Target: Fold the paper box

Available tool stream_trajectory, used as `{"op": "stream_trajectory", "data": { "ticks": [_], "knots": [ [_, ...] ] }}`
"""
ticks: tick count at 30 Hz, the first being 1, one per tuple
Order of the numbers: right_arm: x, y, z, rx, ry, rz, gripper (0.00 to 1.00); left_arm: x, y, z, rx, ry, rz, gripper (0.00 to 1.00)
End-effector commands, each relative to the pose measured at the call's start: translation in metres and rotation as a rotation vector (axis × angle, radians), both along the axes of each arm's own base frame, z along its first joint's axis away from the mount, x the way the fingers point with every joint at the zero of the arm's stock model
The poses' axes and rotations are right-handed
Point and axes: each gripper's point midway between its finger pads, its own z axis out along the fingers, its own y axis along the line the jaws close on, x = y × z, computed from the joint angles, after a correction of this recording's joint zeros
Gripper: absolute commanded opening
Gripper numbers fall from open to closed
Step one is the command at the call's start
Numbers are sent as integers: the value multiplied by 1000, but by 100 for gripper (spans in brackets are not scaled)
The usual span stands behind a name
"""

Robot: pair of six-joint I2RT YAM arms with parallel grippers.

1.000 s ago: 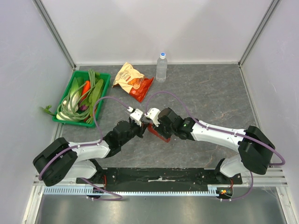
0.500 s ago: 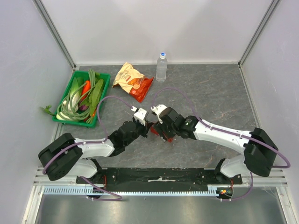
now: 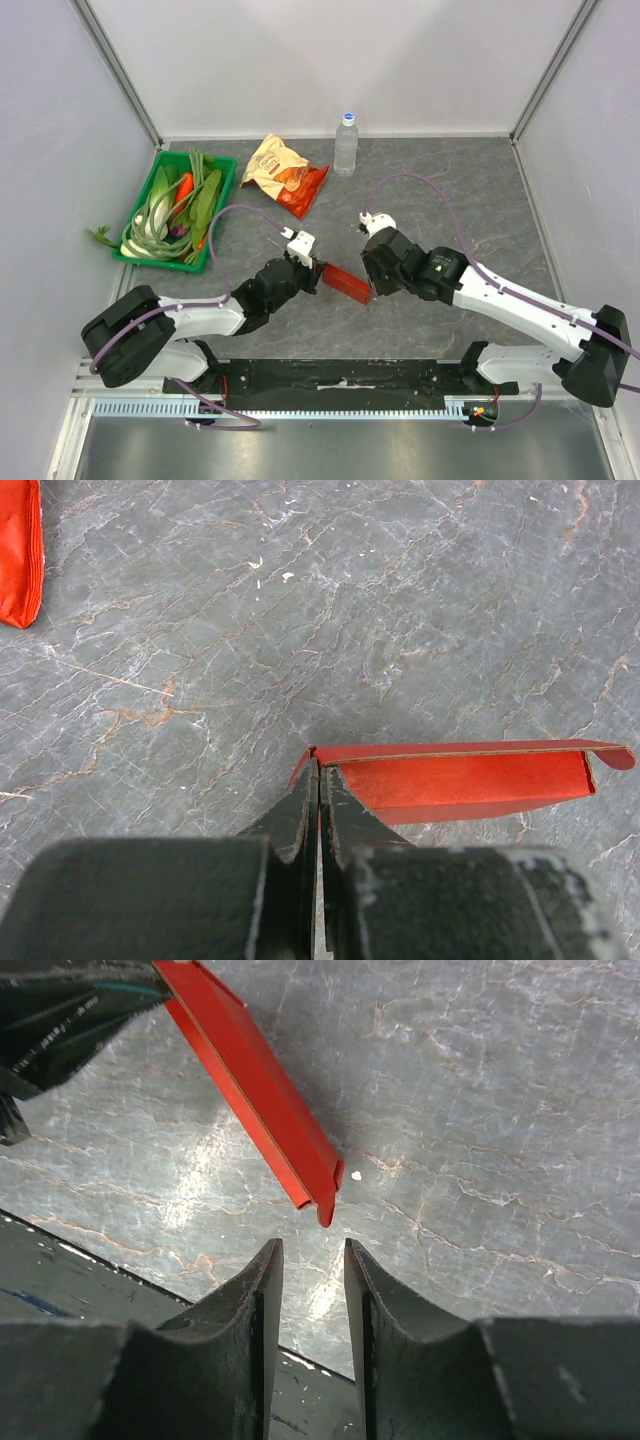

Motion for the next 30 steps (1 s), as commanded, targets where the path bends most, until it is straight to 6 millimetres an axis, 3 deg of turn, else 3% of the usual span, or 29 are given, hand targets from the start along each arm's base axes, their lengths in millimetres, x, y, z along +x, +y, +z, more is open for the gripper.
{"op": "stream_trajectory", "data": {
  "ticks": [1, 15, 27, 30],
  "knots": [
    [-7, 1, -17, -38, 35, 4, 37, -24, 21, -55, 159, 158, 0, 2],
    [0, 4, -43, -151, -23, -10, 28, -24, 20, -50, 159, 148, -6, 2],
    [8, 10, -39, -155, -53, -55, 1, -26, 21, -51, 165, 149, -10, 2],
    [9, 12, -35, -136, -47, -76, 0, -26, 20, -52, 166, 150, -12, 2]
  ]
}}
